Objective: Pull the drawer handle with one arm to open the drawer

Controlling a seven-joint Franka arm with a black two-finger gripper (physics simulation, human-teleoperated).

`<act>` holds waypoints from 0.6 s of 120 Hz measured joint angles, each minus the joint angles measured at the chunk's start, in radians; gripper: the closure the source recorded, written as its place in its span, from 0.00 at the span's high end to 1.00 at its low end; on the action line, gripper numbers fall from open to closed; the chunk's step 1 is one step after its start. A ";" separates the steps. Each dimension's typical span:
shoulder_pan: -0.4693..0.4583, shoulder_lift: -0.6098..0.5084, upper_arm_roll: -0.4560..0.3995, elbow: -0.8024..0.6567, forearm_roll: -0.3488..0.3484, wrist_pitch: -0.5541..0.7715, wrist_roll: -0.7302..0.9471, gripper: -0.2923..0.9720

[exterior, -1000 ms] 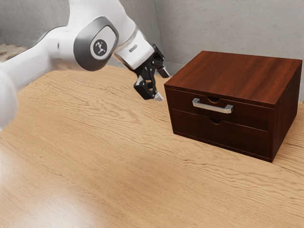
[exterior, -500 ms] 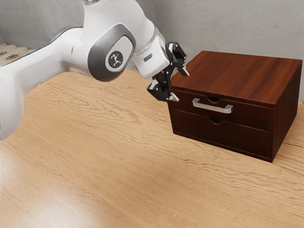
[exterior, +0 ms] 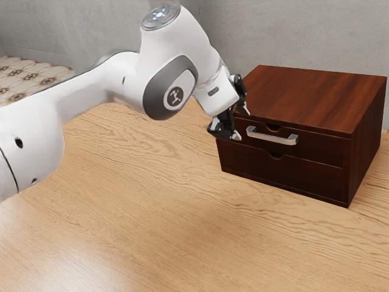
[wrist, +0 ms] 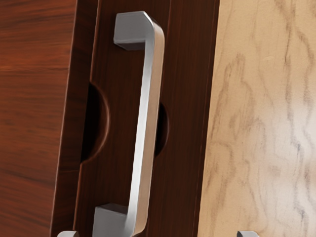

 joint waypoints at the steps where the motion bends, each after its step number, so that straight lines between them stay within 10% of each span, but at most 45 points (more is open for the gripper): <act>1: 0.000 0.001 0.000 0.000 0.000 0.001 -0.001 0.53; 72: -0.060 0.076 0.002 0.050 -0.020 0.021 -0.062 0.39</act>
